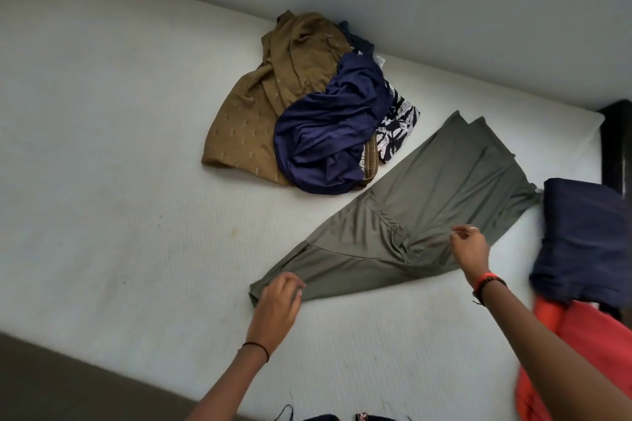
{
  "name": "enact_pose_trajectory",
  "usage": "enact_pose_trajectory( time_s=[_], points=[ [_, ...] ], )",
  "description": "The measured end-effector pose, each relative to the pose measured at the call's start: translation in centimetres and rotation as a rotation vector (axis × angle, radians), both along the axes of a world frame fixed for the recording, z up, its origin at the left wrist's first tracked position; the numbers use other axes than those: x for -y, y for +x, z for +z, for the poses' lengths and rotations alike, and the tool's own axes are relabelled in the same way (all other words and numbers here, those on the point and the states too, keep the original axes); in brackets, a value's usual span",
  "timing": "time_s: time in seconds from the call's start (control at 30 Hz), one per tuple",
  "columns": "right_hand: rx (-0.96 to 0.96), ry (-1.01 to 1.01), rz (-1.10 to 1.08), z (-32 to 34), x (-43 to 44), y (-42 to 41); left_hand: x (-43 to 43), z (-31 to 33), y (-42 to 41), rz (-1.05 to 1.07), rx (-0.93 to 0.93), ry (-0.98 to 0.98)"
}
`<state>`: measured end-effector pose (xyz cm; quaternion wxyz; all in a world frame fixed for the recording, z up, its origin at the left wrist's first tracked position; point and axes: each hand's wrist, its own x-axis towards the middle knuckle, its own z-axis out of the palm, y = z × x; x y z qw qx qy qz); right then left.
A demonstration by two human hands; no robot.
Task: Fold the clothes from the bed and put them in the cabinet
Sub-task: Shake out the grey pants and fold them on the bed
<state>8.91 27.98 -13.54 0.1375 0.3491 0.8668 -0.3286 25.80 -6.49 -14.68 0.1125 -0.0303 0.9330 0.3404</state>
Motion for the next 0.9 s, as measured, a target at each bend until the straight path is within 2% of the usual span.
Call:
enact_pose_trajectory(
  time_s=[0.17,0.27,0.37,0.5,0.7,0.83,0.9],
  points=[
    [0.08,-0.123,-0.352,-1.1,-5.9,-0.8,-6.6,-0.9,-2.0,-0.239,-0.015,-0.023],
    [0.089,-0.133,-0.457,-1.6,-8.1,-2.1,-9.7,-1.2,-3.3,-0.34,-0.018,-0.077],
    [0.058,-0.158,-0.547,-2.5,-10.2,-3.3,-11.8,-2.1,-4.5,-0.435,-0.02,-0.216],
    [0.021,-0.242,-0.668,-3.7,-12.2,-4.8,-13.3,-3.5,-5.7,-0.438,-0.019,-0.358],
    [-0.127,-0.595,-0.766,-3.5,-12.5,-8.1,-12.9,-4.8,-6.9,-0.488,-0.105,-0.404],
    [-0.151,-0.665,-0.75,-5.9,-14.8,-10.7,-12.5,-5.1,-7.1,-0.52,-0.154,-0.43],
    [-0.169,-0.672,-0.748,-5.0,-14.4,-11.6,-12.6,-5.1,-7.0,-0.527,-0.203,-0.448]
  ],
)
